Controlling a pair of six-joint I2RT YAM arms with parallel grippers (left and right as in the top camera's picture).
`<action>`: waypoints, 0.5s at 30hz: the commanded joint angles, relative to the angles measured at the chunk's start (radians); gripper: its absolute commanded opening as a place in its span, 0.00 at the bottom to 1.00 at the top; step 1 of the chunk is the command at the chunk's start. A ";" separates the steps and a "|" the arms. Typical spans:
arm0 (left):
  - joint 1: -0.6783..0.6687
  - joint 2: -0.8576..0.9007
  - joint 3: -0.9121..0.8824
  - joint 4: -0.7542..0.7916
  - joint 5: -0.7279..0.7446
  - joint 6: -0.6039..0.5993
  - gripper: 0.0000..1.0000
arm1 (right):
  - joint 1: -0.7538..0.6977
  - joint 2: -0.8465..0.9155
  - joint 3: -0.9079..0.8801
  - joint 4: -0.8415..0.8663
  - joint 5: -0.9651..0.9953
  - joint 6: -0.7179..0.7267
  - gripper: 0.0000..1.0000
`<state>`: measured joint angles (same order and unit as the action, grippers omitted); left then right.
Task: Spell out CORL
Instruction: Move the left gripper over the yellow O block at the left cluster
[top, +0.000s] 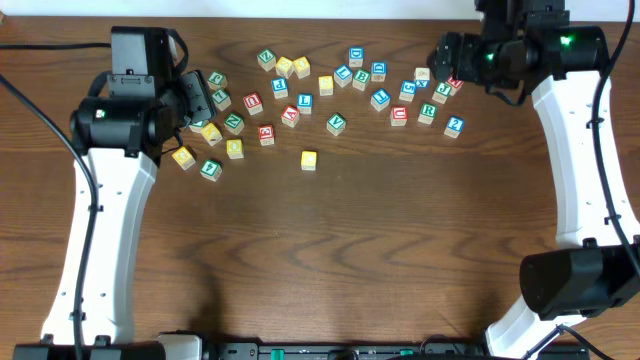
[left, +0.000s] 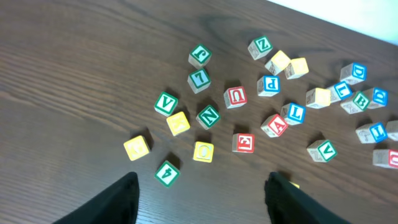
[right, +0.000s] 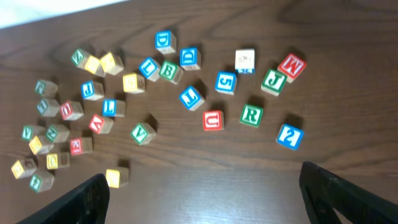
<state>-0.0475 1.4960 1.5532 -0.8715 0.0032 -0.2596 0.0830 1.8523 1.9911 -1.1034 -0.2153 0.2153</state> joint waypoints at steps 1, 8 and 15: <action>0.004 0.011 0.019 -0.003 0.012 0.000 0.71 | 0.013 0.008 0.014 0.004 0.047 0.061 0.93; 0.004 0.012 0.019 -0.002 0.012 -0.001 0.82 | 0.024 0.070 0.014 0.012 0.137 0.103 0.93; 0.004 0.014 0.010 -0.003 0.012 -0.001 0.82 | 0.030 0.153 0.014 0.031 0.157 0.165 0.90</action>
<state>-0.0475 1.5040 1.5532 -0.8715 0.0135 -0.2623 0.1036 1.9800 1.9926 -1.0763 -0.0845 0.3340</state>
